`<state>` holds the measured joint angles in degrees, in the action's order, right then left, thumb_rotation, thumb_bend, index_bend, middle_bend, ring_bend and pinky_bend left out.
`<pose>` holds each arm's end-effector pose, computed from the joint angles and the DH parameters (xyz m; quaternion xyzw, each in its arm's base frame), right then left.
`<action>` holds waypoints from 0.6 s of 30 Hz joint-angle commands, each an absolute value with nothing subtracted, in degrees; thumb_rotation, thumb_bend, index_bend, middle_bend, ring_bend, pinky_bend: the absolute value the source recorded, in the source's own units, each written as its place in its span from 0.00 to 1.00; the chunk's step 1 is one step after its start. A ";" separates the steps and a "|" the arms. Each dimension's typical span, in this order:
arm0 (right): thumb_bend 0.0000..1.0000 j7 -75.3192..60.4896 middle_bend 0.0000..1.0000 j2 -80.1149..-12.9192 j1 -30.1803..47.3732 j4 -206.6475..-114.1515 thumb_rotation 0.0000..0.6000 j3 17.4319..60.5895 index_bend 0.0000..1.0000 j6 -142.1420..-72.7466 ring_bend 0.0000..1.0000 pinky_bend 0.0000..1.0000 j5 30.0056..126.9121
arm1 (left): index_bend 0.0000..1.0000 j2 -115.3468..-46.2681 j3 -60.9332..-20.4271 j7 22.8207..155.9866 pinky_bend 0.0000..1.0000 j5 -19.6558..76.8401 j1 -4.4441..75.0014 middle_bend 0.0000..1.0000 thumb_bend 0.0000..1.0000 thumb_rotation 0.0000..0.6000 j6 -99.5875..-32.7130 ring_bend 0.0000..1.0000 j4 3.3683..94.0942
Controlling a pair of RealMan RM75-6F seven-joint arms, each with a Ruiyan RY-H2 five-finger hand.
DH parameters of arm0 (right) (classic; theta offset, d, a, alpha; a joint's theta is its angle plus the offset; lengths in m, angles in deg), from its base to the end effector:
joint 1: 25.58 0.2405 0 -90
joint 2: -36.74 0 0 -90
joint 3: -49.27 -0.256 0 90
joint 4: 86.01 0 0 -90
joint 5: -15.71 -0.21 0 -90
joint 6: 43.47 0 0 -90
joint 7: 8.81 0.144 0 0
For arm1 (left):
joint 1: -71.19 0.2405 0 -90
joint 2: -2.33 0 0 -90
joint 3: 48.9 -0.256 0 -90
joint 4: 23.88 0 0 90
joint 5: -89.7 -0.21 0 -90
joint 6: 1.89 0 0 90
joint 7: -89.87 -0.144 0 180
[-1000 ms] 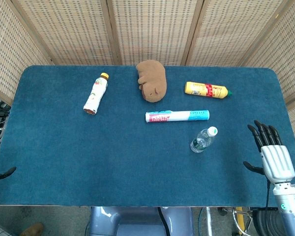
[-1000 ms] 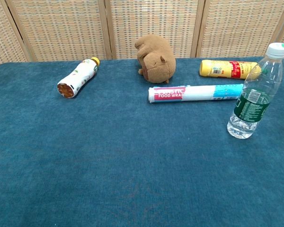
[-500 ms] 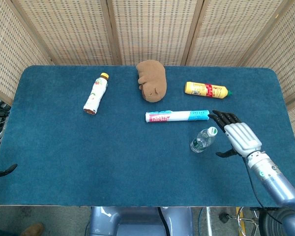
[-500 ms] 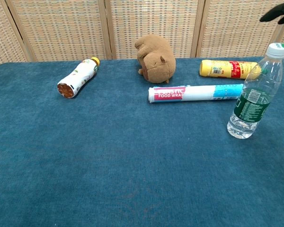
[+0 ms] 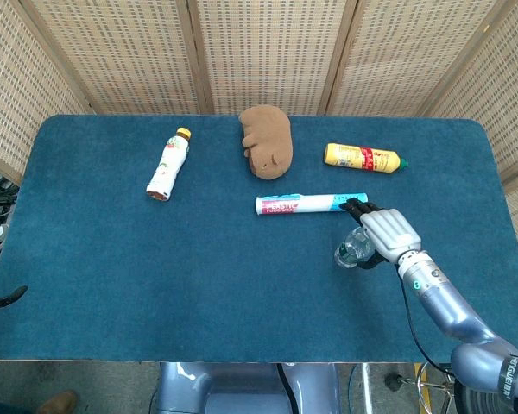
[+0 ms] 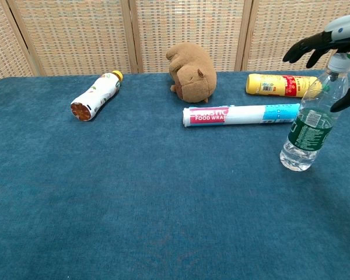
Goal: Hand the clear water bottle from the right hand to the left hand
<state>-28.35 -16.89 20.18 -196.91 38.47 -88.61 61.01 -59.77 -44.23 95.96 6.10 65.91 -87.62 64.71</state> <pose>-0.1486 -0.3398 0.1266 0.7325 -0.4392 0.2900 0.4318 -0.3263 0.1910 0.1866 -0.5692 -0.3815 -0.4033 0.6065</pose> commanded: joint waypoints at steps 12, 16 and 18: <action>0.23 -32.15 0.23 -19.49 23.03 -194.20 1.00 41.34 0.30 -90.76 0.28 0.41 58.12 | 0.00 -59.85 -44.21 95.82 0.00 6.43 65.78 0.00 0.00 1.00 -87.15 0.00 64.63; 0.25 -34.71 0.23 -18.88 23.84 -193.97 1.00 42.83 0.30 -91.01 0.28 0.40 57.09 | 0.00 -59.89 -44.21 95.83 0.00 6.43 65.70 0.00 0.00 1.00 -87.01 0.00 64.57; 0.28 -35.15 0.23 -18.67 24.14 -193.97 1.00 43.21 0.31 -90.91 0.28 0.40 56.43 | 0.00 -59.90 -44.23 95.81 0.00 6.40 65.69 0.00 0.00 1.00 -86.99 0.00 64.56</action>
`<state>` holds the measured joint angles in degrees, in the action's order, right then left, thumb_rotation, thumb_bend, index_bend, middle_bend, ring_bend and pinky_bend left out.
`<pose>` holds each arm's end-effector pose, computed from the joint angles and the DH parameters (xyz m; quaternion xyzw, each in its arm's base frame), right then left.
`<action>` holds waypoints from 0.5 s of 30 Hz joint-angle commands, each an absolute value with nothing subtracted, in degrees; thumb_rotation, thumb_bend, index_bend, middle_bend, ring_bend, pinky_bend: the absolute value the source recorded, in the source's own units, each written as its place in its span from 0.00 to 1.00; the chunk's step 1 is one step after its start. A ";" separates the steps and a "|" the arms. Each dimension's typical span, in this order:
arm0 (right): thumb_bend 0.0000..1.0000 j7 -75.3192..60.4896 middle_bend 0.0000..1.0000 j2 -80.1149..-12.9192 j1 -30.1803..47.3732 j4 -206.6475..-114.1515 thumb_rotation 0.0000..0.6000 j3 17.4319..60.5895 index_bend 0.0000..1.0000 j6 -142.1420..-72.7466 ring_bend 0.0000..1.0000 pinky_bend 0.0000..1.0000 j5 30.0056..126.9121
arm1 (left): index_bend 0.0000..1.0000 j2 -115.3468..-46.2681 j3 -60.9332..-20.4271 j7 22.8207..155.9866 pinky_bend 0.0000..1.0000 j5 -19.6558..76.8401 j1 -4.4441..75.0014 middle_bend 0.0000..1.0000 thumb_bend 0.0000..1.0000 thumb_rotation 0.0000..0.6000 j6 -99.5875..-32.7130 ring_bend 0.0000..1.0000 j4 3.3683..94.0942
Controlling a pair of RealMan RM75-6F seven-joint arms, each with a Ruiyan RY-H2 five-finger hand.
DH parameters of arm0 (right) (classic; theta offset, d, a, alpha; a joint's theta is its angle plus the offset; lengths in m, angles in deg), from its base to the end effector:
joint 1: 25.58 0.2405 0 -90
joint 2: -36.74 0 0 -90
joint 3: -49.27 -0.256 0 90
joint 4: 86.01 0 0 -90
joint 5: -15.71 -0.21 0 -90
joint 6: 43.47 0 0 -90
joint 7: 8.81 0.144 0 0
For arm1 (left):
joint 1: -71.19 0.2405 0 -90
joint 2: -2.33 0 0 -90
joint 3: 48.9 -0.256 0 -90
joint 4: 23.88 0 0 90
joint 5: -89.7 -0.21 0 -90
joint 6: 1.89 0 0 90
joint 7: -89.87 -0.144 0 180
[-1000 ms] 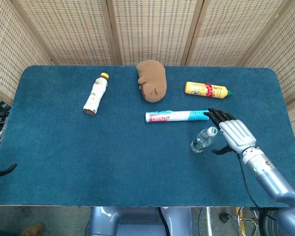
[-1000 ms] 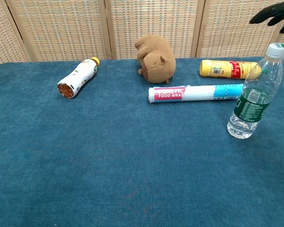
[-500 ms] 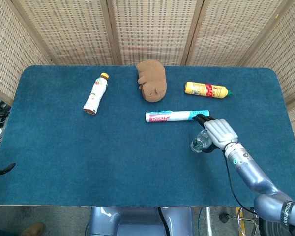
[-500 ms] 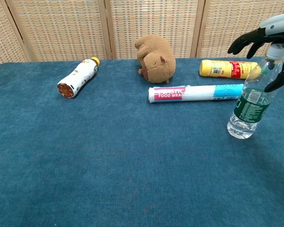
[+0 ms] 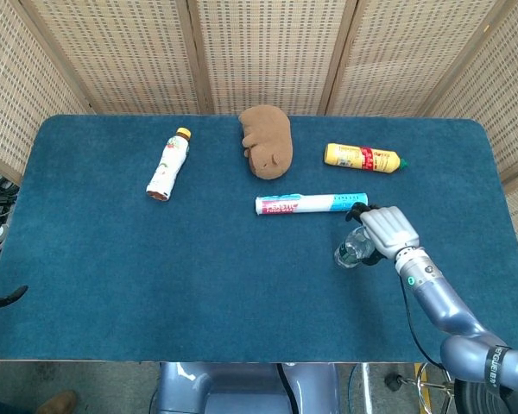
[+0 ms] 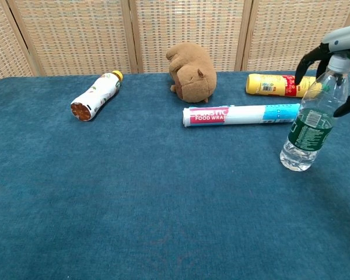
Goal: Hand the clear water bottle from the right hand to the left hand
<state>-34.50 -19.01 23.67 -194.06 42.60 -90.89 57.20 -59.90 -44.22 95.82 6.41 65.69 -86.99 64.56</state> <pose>-0.1594 -0.3482 0.1200 0.7452 -0.4086 0.2495 0.4642 -0.3273 0.1924 0.1851 -0.5704 -0.3841 -0.3996 0.6062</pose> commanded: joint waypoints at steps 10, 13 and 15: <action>0.42 -31.93 0.47 -19.04 24.17 -192.74 1.00 42.93 0.54 -89.84 0.49 0.61 56.75 | 0.00 -59.99 -44.34 95.59 0.00 6.18 65.72 0.00 0.00 1.00 -87.12 0.00 64.67; 0.46 -29.67 0.53 -19.30 23.69 -192.55 1.00 42.21 0.61 -89.82 0.54 0.66 57.59 | 0.00 -60.00 -44.35 95.66 0.00 6.23 65.69 0.00 0.00 1.00 -87.01 0.00 64.61; 0.48 -28.68 0.54 -19.05 23.47 -192.53 1.00 41.95 0.63 -89.71 0.55 0.67 58.34 | 0.00 -60.03 -44.35 95.71 0.00 6.31 65.63 0.00 0.00 1.00 -86.84 0.00 64.53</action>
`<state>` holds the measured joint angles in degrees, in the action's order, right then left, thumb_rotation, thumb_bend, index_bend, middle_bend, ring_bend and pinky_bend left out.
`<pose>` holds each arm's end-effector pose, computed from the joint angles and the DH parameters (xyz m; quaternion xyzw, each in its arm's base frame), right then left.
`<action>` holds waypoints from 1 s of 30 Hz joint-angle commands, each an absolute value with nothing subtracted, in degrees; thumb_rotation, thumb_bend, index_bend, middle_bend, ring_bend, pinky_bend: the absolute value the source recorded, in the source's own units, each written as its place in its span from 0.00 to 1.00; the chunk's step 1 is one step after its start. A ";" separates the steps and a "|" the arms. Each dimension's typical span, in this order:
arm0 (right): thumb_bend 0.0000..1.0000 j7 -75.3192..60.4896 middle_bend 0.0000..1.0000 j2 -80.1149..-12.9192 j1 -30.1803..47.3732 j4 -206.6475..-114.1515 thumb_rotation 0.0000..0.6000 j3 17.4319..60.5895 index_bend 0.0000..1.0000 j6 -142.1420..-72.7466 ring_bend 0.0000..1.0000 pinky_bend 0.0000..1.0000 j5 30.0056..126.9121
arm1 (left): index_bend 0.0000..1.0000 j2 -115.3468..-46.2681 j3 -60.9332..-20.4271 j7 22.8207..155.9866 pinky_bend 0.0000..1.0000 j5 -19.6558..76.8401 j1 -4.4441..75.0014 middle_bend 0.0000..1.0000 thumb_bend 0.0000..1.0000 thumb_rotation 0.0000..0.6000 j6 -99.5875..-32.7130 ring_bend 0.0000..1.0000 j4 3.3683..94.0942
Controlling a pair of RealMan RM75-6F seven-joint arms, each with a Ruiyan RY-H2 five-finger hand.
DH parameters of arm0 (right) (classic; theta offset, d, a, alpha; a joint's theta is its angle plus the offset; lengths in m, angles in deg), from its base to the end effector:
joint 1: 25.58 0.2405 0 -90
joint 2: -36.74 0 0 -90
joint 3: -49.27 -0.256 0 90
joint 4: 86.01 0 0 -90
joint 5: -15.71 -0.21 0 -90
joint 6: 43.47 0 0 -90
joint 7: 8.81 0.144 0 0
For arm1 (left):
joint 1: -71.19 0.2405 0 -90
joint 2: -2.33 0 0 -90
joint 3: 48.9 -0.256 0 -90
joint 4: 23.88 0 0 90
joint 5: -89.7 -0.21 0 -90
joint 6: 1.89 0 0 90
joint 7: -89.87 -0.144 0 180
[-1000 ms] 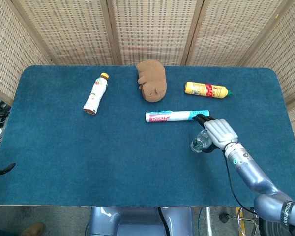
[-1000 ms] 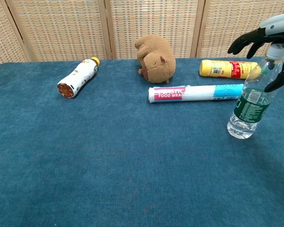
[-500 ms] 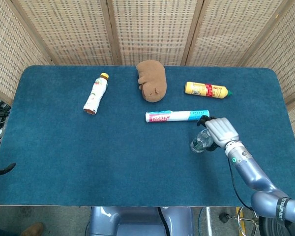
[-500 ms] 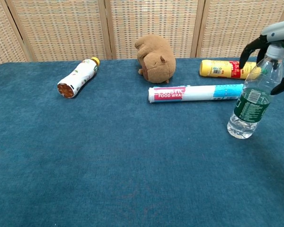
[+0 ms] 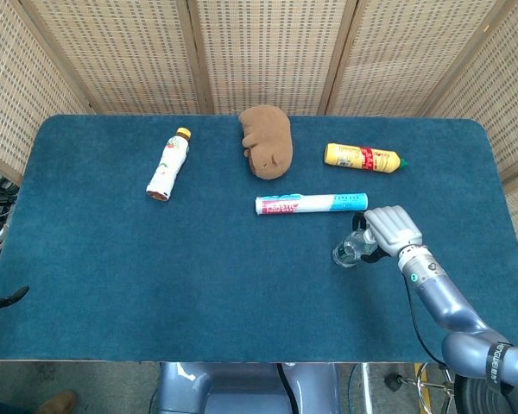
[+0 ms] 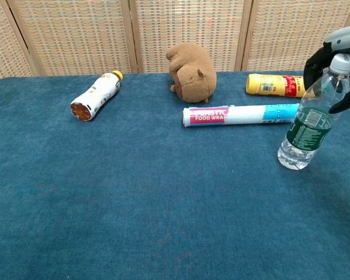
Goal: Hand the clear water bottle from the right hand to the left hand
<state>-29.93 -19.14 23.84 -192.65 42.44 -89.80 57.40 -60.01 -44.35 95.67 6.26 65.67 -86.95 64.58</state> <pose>-0.1617 -0.3528 0.1210 0.7307 -0.4337 0.2637 0.4565 -0.3270 0.1920 0.1838 -0.5720 -0.3844 -0.3989 0.6050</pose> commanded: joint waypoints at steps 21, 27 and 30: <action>0.56 -27.83 0.56 -13.97 36.75 -199.21 1.00 34.02 0.64 -85.46 0.57 0.69 46.20 | 0.00 -61.06 -42.17 111.79 0.00 -0.36 51.00 0.00 0.00 1.00 -71.52 0.00 61.26; 0.57 -30.77 0.56 -16.10 43.74 -199.11 1.00 33.51 0.64 -86.49 0.57 0.69 39.43 | 0.00 -62.95 -41.17 122.61 0.00 -2.58 43.14 0.00 0.00 1.00 -64.74 0.00 60.77; 0.58 -32.40 0.56 -17.41 47.02 -198.56 1.00 33.81 0.64 -87.19 0.57 0.69 36.13 | 0.00 -65.81 -40.62 129.59 0.00 -3.39 38.87 0.00 0.00 1.00 -61.92 0.00 58.91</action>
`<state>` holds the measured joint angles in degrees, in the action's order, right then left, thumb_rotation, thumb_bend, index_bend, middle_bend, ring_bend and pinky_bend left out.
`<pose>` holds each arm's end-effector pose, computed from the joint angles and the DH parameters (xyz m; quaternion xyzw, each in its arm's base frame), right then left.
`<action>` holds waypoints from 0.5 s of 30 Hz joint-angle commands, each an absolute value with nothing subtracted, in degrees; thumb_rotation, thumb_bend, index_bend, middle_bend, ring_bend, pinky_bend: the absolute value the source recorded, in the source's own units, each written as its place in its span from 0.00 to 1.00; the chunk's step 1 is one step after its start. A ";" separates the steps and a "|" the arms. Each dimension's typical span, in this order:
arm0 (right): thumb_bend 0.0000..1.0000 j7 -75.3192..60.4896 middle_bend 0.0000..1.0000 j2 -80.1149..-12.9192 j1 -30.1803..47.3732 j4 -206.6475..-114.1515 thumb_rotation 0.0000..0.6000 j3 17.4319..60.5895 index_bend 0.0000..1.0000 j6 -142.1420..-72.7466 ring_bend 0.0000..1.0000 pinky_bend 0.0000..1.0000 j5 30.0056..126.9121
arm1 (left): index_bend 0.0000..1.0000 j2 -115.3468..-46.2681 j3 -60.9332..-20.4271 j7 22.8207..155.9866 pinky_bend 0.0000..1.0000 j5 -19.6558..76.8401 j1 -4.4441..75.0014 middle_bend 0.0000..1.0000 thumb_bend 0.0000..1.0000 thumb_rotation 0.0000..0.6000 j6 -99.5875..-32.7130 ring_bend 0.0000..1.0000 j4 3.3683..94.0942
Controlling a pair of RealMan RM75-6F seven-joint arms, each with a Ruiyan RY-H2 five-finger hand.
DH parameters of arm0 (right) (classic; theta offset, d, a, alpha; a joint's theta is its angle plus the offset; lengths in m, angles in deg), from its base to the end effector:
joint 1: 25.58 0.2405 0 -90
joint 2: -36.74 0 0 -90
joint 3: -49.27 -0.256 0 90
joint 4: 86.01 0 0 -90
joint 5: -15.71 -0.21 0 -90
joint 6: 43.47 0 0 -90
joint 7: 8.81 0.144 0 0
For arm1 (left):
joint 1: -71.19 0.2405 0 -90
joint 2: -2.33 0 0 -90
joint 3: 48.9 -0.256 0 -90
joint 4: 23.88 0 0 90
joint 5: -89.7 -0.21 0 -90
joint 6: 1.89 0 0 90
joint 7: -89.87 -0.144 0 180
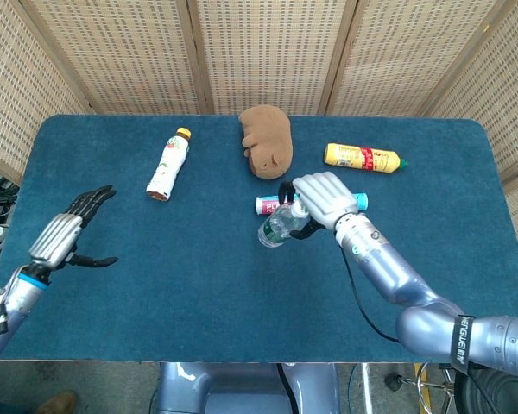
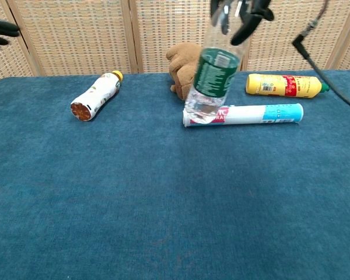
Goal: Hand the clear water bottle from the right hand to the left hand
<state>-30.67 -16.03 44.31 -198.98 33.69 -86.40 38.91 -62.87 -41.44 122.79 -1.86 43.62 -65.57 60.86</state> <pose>-0.0051 -0.3766 0.1297 0.7446 -0.4256 0.3609 0.3663 -0.2422 0.3108 0.1264 -0.6461 -0.4755 -0.4884 0.3435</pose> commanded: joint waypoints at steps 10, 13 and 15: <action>0.58 -34.40 0.56 -20.01 52.35 -197.28 1.00 34.51 0.64 -88.70 0.57 0.69 30.75 | 0.00 -76.74 -41.06 144.45 0.00 -3.68 30.96 0.00 0.00 0.86 -57.98 0.00 51.40; 0.58 -34.72 0.56 -20.91 53.60 -196.84 1.00 34.69 0.65 -88.84 0.57 0.69 29.56 | 0.00 -81.30 -40.74 146.02 0.00 -3.10 29.48 0.00 0.00 0.86 -58.44 0.00 48.68; 0.58 -34.78 0.56 -21.31 54.15 -196.66 1.00 34.76 0.65 -88.93 0.57 0.69 29.11 | 0.00 -83.58 -40.42 146.22 0.00 -2.74 28.91 0.00 0.00 0.86 -59.24 0.00 47.13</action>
<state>-34.69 -21.14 53.96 -196.78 34.68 -88.84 29.27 -80.98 -40.73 144.99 -3.22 30.27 -58.74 49.32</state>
